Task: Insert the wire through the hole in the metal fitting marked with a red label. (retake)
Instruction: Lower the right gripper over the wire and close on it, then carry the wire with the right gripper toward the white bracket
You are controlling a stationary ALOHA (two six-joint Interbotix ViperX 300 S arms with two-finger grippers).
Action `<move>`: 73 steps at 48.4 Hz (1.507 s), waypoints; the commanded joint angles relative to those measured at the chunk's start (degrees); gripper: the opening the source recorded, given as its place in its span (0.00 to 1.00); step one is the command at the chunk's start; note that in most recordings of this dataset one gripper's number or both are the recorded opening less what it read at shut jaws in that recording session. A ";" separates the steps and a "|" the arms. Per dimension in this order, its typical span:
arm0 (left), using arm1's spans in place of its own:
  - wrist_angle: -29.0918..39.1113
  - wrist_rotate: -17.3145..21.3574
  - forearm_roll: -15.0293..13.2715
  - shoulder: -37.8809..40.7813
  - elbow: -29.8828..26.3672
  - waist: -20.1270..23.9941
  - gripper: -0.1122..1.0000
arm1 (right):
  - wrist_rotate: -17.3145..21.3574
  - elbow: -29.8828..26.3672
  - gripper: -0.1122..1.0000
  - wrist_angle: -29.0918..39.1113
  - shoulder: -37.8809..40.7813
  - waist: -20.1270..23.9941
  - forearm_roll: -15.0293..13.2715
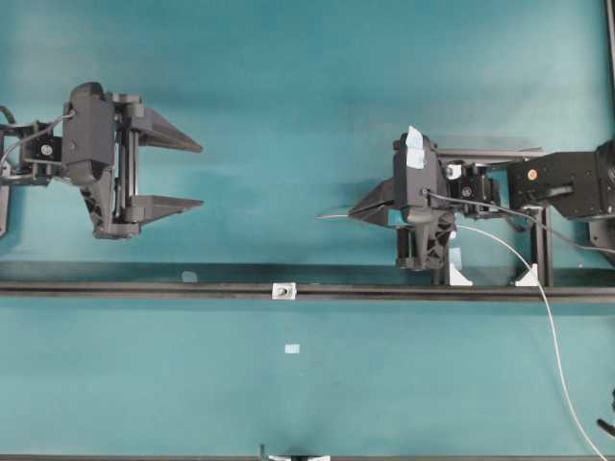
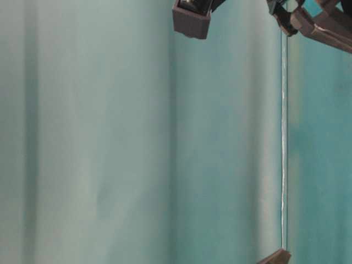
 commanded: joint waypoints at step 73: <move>-0.62 -1.32 -0.18 -0.97 -1.05 0.09 0.46 | -0.26 -0.53 0.11 12.30 -19.16 -1.05 -0.26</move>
